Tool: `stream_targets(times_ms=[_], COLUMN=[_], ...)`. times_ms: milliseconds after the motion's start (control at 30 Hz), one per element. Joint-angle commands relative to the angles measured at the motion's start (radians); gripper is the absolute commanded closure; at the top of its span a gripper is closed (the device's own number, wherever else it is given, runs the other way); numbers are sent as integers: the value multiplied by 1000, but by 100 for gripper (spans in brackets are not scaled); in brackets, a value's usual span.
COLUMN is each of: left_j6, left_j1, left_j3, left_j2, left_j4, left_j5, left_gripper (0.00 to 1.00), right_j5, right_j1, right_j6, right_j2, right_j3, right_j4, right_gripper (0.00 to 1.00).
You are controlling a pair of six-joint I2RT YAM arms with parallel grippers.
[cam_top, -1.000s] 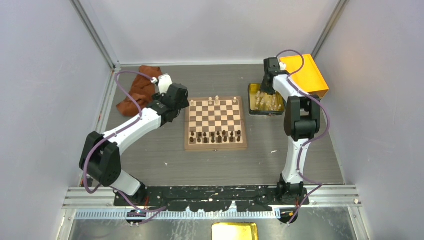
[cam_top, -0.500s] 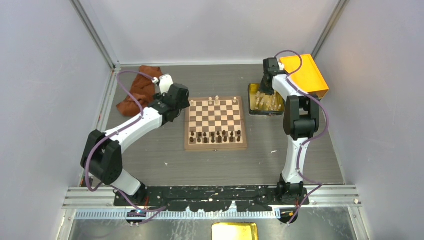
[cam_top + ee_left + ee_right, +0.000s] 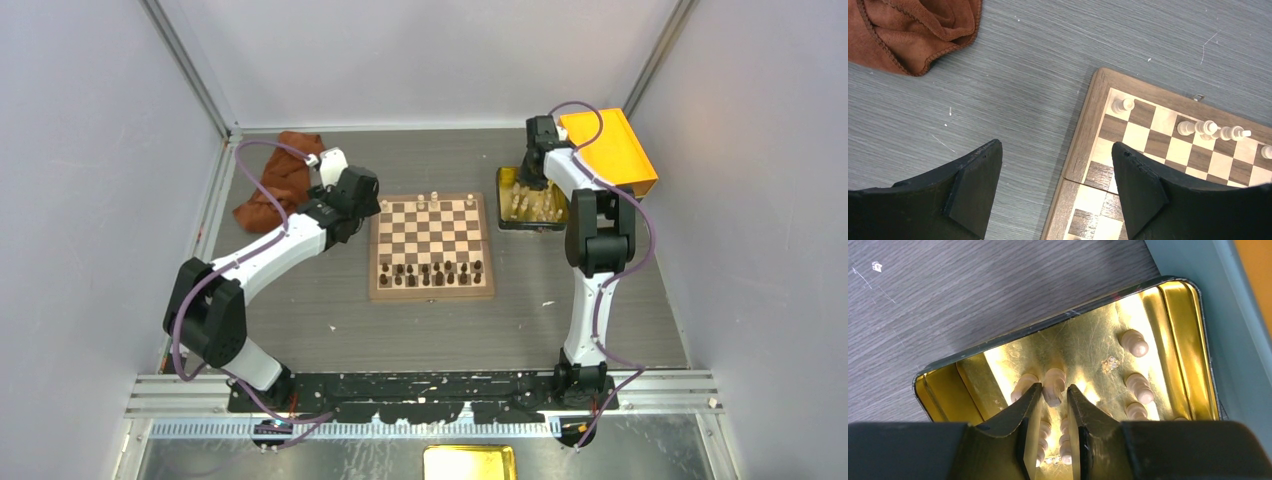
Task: Set up the chess pieces on the board
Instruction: Pick up the chess piece from the storage box.
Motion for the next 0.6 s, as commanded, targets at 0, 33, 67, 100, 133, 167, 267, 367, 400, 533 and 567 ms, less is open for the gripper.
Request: stream_targets(times_ms=[0, 33, 67, 100, 133, 167, 267, 367, 400, 533, 567], left_j6=[-6, -6, -6, -6, -6, -7, -10, -11, -12, -11, -11], left_j1=[-6, -6, -7, -7, -7, -7, -7, -7, -8, -9, -8], left_j3=[43, 44, 43, 44, 43, 44, 41, 37, 37, 38, 38], left_j2=[1, 2, 2, 2, 2, 1, -2, -5, -6, -13, -13], left_j4=[29, 26, 27, 26, 24, 23, 22, 22, 22, 22, 22], left_j5=[-22, -22, -22, -22, -23, -23, -23, -23, -23, -22, -22], left_gripper=[19, 19, 19, 19, 19, 19, 19, 19, 19, 19, 19], right_j5=[-1, -1, -3, -4, -4, -4, -4, -3, -3, 4, 5], right_j1=[-9, -9, -9, -9, -9, -8, -8, -9, -9, -8, -8], right_j6=[-8, -8, -8, -9, -8, -8, -6, -6, -5, -4, -4], right_j2=[-2, -2, -2, -1, -2, -1, -1, -4, -7, -21, -27], right_j3=[51, 52, 51, 51, 51, 52, 53, 51, 50, 46, 44], right_j4=[14, 14, 14, 14, 14, 12, 8, 5, 5, 5, 5], right_gripper=[71, 74, 76, 78, 80, 82, 85, 94, 97, 99, 99])
